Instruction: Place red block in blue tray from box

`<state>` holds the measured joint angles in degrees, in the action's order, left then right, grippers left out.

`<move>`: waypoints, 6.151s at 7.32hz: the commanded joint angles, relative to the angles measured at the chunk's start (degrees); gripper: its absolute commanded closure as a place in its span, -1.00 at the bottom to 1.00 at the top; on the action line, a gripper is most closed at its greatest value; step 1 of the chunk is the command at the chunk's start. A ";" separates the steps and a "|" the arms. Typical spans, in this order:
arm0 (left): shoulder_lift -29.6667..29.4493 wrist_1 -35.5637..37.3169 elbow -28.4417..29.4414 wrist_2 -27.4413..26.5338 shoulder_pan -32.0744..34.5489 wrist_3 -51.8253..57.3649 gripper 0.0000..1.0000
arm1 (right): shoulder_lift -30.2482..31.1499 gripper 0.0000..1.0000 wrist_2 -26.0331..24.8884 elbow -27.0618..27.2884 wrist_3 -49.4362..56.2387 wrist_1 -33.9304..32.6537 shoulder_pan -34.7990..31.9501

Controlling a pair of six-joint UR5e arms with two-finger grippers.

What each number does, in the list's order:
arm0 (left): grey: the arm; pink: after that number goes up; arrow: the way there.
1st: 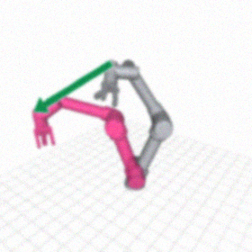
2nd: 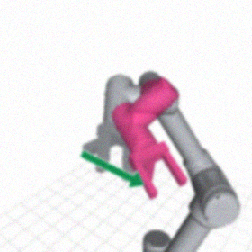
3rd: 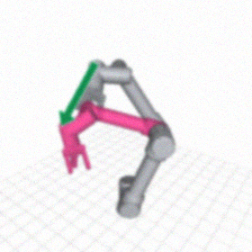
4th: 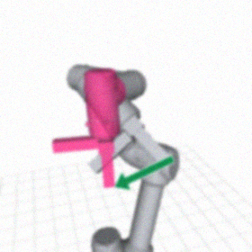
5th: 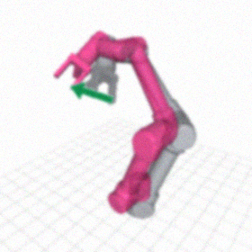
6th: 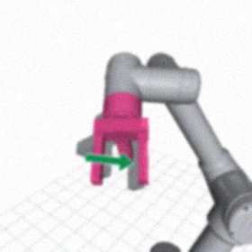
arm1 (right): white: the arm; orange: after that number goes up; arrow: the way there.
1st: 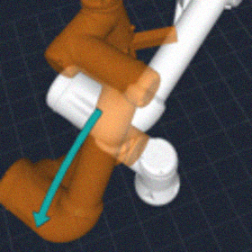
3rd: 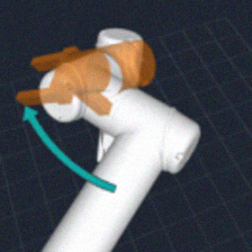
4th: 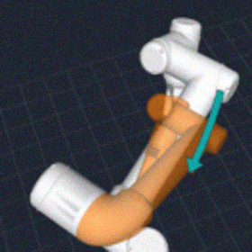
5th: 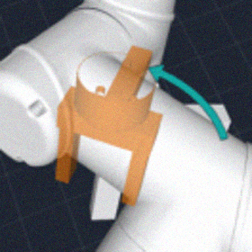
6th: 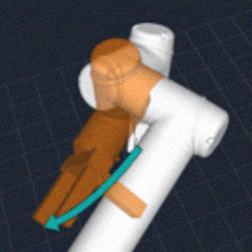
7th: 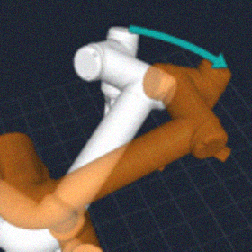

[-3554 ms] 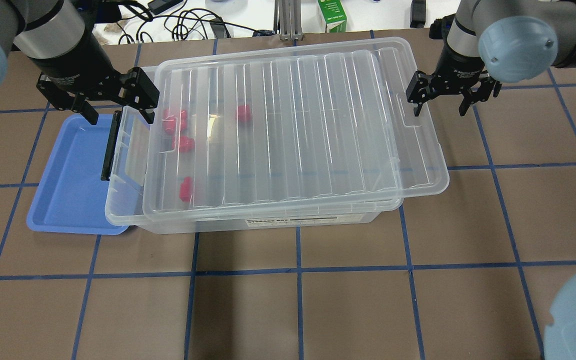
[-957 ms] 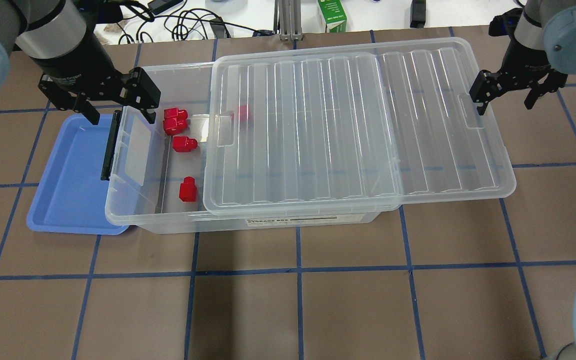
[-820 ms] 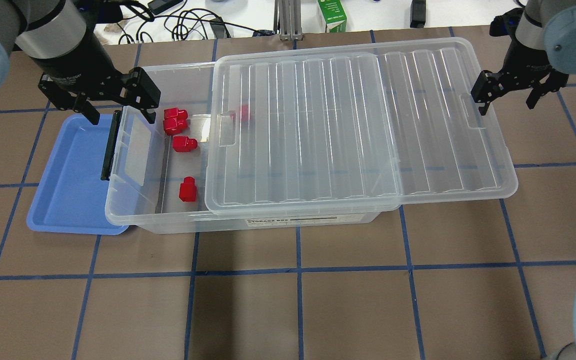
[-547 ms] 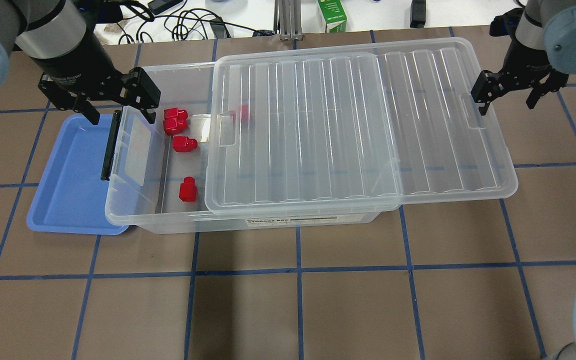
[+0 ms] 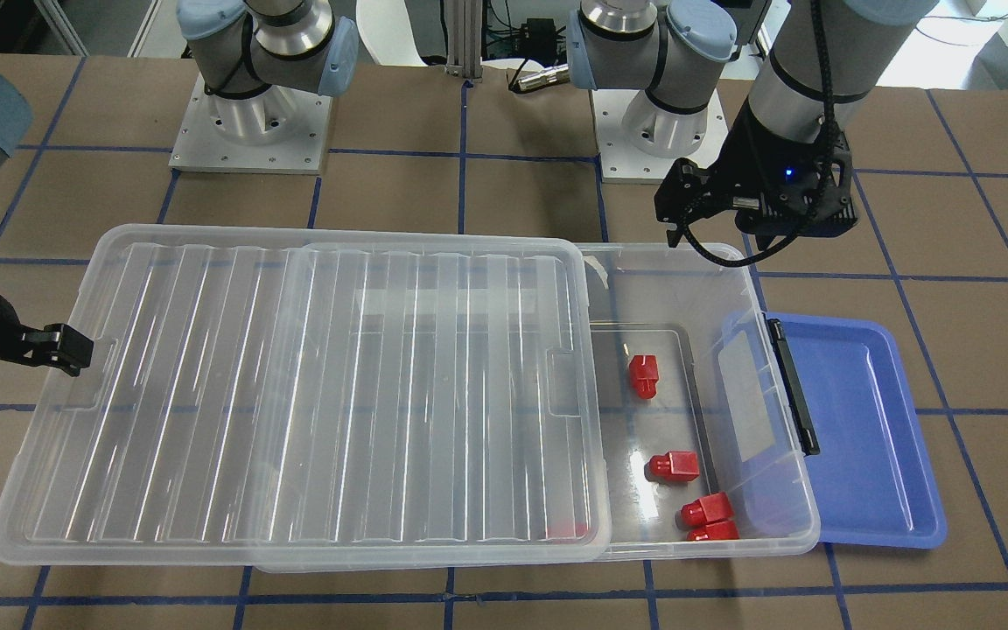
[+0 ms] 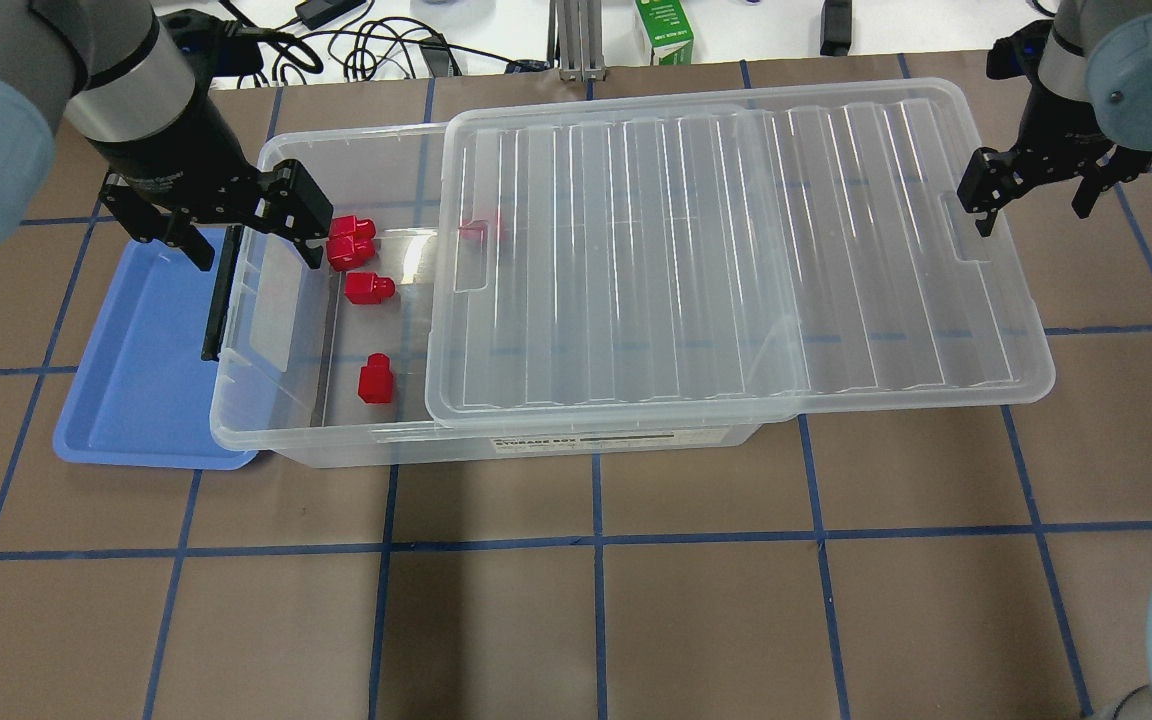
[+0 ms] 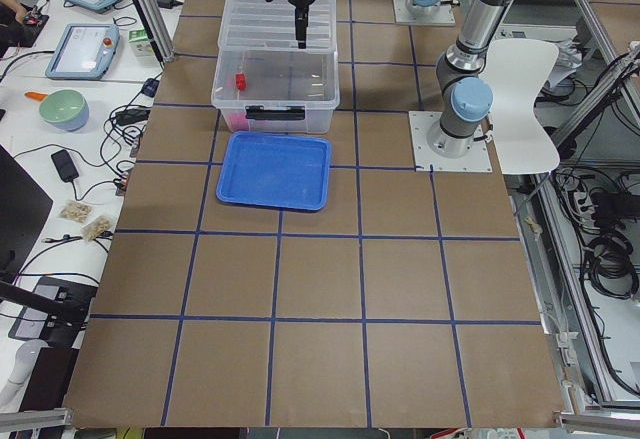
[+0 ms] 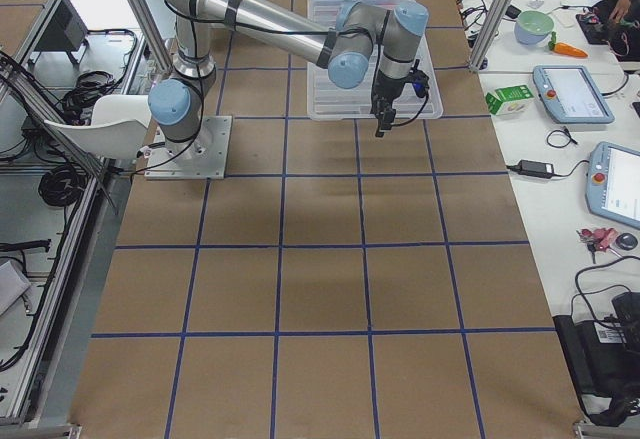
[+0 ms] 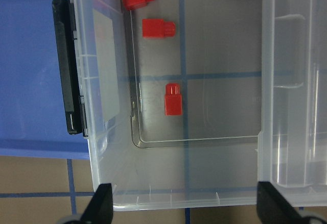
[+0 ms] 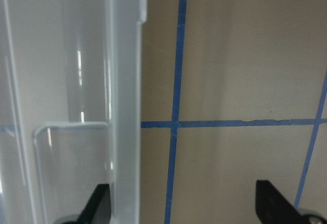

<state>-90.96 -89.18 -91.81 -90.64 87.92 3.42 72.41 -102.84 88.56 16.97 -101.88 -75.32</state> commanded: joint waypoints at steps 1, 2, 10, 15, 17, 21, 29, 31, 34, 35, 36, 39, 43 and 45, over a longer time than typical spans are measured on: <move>-2.02 4.16 -4.05 0.11 0.32 0.36 -1.00 | 0.62 -1.00 0.53 -0.66 -0.09 0.10 -0.09; -2.55 10.45 -7.56 0.02 0.23 0.89 -1.00 | 2.54 -1.00 1.32 -1.28 -0.53 0.80 -0.44; -10.98 27.01 -16.02 1.78 0.32 0.37 -1.00 | 14.08 -1.00 4.49 -1.46 -4.40 12.49 -0.62; -15.29 32.22 -19.19 1.69 0.14 -0.16 -1.00 | 13.37 -1.00 7.65 -1.02 -4.22 11.62 -0.44; -16.26 32.22 -19.19 1.69 0.15 -0.34 -1.00 | 13.28 -1.00 7.57 -0.93 -4.31 11.70 -0.44; -18.11 33.80 -21.30 1.52 -0.21 -0.43 -0.93 | 13.37 -1.00 7.74 -0.14 -4.31 12.23 -0.44; -15.13 31.72 -19.20 0.72 0.06 -0.69 0.90 | 13.20 -1.00 7.74 0.74 -3.79 11.53 -0.09; -11.45 22.18 -14.13 1.16 0.15 -0.78 0.90 | 12.32 -1.00 7.74 0.74 -4.31 11.18 -0.09; -8.71 4.24 -1.30 -0.93 -0.29 0.35 0.90 | 10.13 -1.00 7.74 0.65 -3.43 7.75 4.19; -8.27 1.49 0.91 -4.86 -1.69 1.67 0.90 | 8.90 -1.00 7.74 0.74 -2.04 7.75 6.57; -7.74 1.20 1.28 -4.90 -4.66 6.29 0.90 | 7.58 -1.00 7.74 0.83 -0.11 7.75 7.64; -9.13 2.07 1.37 -2.89 -18.61 25.95 0.90 | 5.73 -1.00 7.65 2.57 0.61 6.88 9.05; -17.03 15.12 -3.70 2.29 -26.65 40.95 0.90 | 3.52 -1.00 7.83 5.57 0.26 -0.69 8.44; -21.96 26.03 -8.89 2.22 -28.32 42.90 0.88 | 3.88 -1.00 8.88 5.48 0.26 -0.34 6.52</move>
<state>-109.96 -69.14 -97.69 -88.59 60.74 45.14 76.01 -94.73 94.01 17.31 -102.34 -67.49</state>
